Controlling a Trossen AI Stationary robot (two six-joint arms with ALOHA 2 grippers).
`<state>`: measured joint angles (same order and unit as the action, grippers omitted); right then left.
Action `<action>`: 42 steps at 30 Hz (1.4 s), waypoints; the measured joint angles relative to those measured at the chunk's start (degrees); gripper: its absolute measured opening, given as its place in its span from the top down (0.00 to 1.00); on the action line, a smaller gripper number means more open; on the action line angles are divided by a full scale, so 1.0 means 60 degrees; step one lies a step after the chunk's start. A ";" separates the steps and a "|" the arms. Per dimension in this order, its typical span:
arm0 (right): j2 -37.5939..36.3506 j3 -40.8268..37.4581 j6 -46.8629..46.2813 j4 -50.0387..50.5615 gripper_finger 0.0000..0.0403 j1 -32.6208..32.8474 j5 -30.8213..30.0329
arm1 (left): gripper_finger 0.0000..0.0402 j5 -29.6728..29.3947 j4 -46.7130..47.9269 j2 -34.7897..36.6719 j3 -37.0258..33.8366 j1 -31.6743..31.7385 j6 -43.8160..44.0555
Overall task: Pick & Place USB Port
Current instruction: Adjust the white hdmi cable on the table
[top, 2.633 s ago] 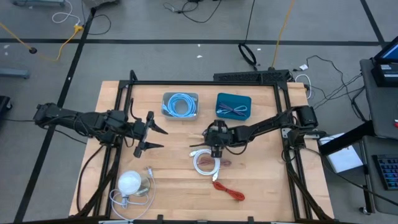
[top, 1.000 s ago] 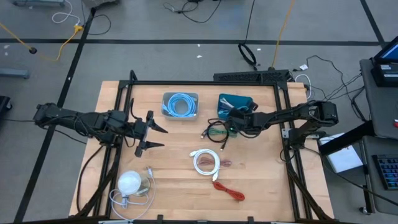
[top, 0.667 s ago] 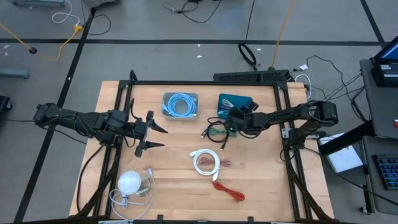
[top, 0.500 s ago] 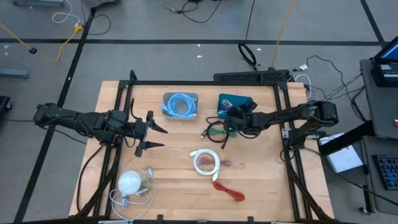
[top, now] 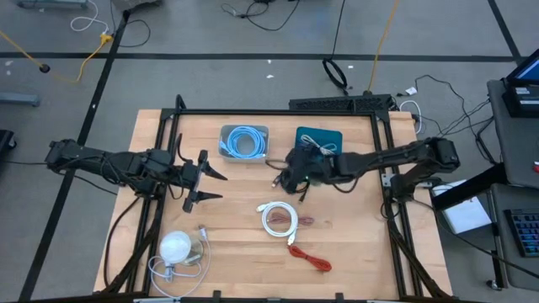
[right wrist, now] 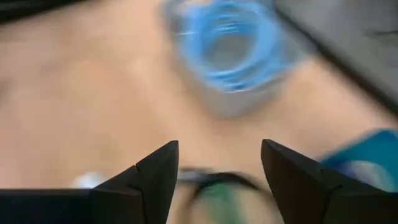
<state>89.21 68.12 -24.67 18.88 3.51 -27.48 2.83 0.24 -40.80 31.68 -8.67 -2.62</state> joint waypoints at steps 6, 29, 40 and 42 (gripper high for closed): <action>0.0001 -0.0136 -0.0766 -0.0117 0.44 0.1187 0.1571 | 0.37 0.0000 0.0028 -0.0004 0.0000 0.0000 0.0020; 0.0015 -0.2774 -0.6244 -0.0137 0.44 0.3956 -0.0411 | 0.37 0.0000 0.0006 -0.0004 0.0000 0.0000 0.0206; 0.0781 -0.3202 -0.6320 -0.1527 0.44 0.3526 -0.0181 | 0.37 0.0000 -0.0001 -0.0003 0.0000 0.0000 0.0213; 0.1168 -0.3206 -0.6310 -0.1851 0.44 0.3348 0.0267 | 0.37 0.0000 -0.0001 -0.0004 0.0004 0.0000 0.0213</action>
<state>96.22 48.88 -62.53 7.78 23.60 -25.88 2.83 0.23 -40.82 31.70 -8.67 -1.34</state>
